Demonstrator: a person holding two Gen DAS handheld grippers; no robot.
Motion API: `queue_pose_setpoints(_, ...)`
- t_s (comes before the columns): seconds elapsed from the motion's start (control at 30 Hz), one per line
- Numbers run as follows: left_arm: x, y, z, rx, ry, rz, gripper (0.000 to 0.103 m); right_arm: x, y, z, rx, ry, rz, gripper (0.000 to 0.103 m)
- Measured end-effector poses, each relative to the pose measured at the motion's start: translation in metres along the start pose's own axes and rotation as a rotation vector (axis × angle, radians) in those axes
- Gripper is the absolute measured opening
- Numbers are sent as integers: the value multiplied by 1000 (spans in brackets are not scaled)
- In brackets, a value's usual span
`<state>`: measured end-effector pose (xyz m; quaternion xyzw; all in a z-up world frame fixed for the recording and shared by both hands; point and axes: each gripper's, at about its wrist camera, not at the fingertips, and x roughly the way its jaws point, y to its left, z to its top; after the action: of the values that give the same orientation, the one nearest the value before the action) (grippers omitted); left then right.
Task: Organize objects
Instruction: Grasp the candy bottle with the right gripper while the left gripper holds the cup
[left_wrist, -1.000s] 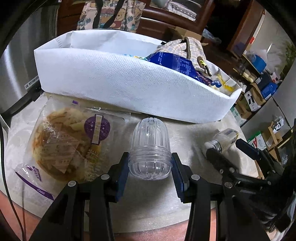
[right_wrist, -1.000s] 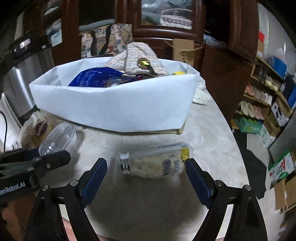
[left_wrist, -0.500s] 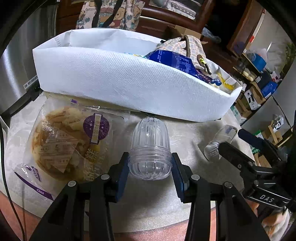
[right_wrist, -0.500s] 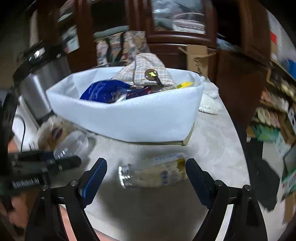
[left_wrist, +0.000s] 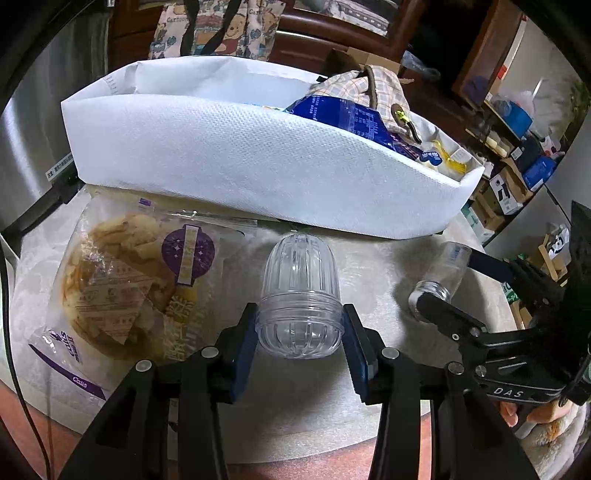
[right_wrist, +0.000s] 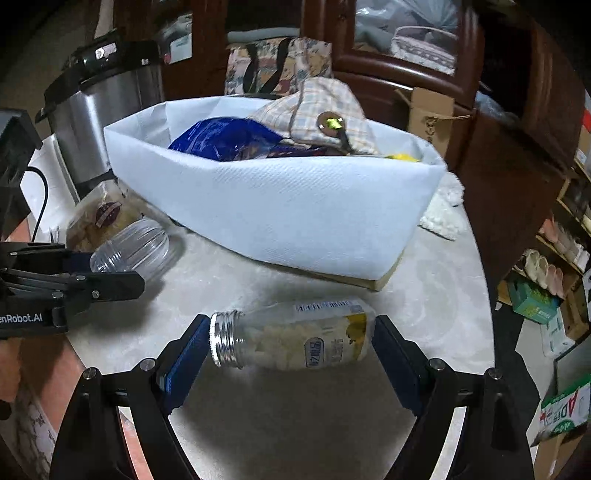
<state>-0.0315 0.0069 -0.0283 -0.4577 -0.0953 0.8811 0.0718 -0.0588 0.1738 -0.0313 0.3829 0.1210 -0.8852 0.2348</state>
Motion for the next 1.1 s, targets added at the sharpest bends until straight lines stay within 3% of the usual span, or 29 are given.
queue_pose_setpoints(0.3,-1,-1,1,-4,-10,-16,43,0,-6,-1,38,11,22,87)
queue_pose_setpoints(0.37,-4,-2,1,-2,-21,-23,43,-5,-12,-3,88,2,59,87)
queue_pose_setpoints(0.57,-25,-11,0,53,-107,-78,43,-41,-31,0,209,-140,198,87)
queue_pose_setpoints(0.73,-51,-19,2,94,-228,-195,43,-74,-41,10,309,-267,266,87)
queue_pose_setpoints(0.8,-57,-22,13,94,-239,-228,43,-84,-47,25,359,-289,242,87)
queue_pose_setpoints(0.9,-68,-28,36,104,-261,-201,43,-92,-52,53,415,-288,153,87)
queue_pose_setpoints(1.1,-56,-34,88,109,-232,-144,43,-76,-61,92,511,-272,204,87)
